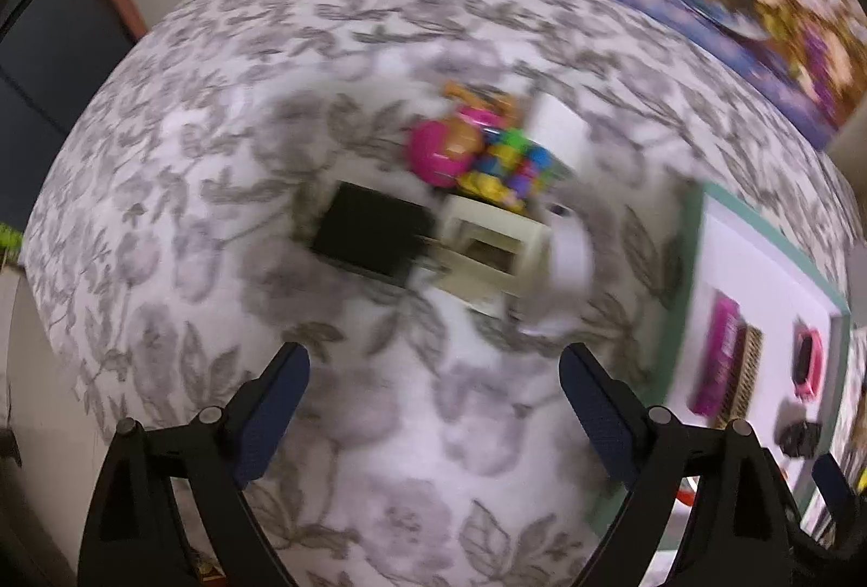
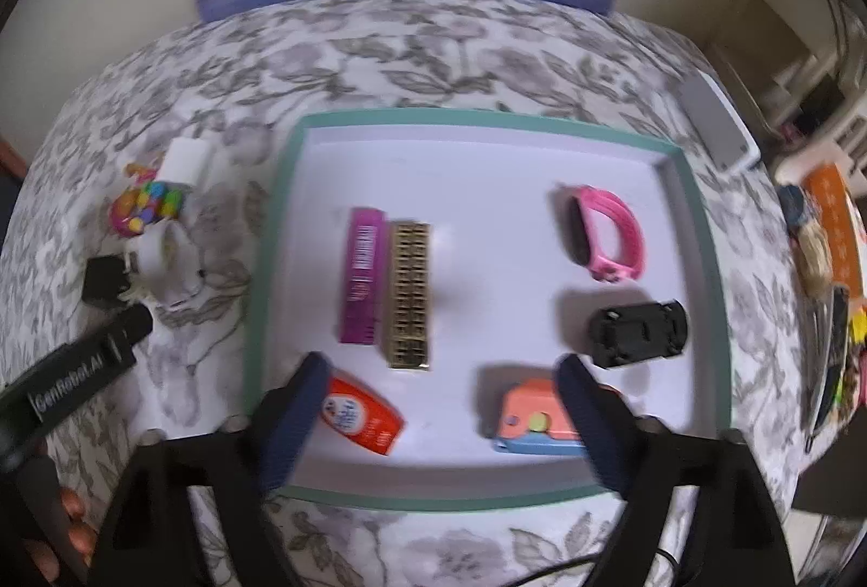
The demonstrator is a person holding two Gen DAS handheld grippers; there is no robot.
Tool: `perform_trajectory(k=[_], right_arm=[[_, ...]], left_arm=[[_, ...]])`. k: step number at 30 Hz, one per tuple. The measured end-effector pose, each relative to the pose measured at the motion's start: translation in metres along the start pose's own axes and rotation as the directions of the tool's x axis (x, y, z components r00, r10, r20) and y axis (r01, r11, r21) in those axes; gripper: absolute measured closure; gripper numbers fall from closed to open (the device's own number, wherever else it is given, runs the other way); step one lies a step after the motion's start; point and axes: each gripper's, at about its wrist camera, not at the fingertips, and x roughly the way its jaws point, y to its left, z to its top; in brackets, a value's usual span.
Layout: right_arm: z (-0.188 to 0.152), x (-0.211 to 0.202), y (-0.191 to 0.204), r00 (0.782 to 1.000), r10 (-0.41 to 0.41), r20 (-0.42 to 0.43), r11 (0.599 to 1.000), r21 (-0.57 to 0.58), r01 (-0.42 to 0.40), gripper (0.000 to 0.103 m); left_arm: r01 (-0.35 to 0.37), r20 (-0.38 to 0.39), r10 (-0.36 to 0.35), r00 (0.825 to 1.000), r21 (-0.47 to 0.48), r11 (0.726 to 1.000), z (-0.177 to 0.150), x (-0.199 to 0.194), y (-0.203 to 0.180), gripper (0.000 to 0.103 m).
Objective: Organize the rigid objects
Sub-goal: 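Withdraw both grippers from the tray back toward the object pile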
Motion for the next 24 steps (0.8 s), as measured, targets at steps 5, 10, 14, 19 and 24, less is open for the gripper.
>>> perform_trajectory(k=[5,10,14,19,24], right_arm=[[0.001,-0.004,0.017,0.999,0.014,0.042,0.999,-0.048,-0.011,0.0],[0.001,-0.001,0.023,0.999,0.008,0.039,0.999,-0.054,-0.006,0.0],[0.0,-0.002,0.026,0.999,0.03,0.044,0.999,-0.041,-0.028,0.0],[0.008,-0.012,0.032,0.989,0.108,0.102,0.994,0.006,-0.11,0.0],[0.013,-0.011,0.053,0.972,0.2,0.125,0.98,-0.003,-0.201,0.0]], left_arm=[[-0.031,0.027,0.033,0.999,-0.073,0.997,0.01,-0.001,0.026,0.004],[-0.03,0.058,0.038,0.998,-0.131,0.991,0.013,-0.006,0.05,0.003],[-0.043,0.094,0.061,0.994,-0.19,0.981,0.015,-0.013,0.074,0.003],[-0.004,0.145,0.038,0.989,-0.227,0.974,0.023,-0.02,0.093,0.003],[0.021,0.108,0.005,0.994,-0.233,0.972,0.029,-0.008,0.103,0.003]])
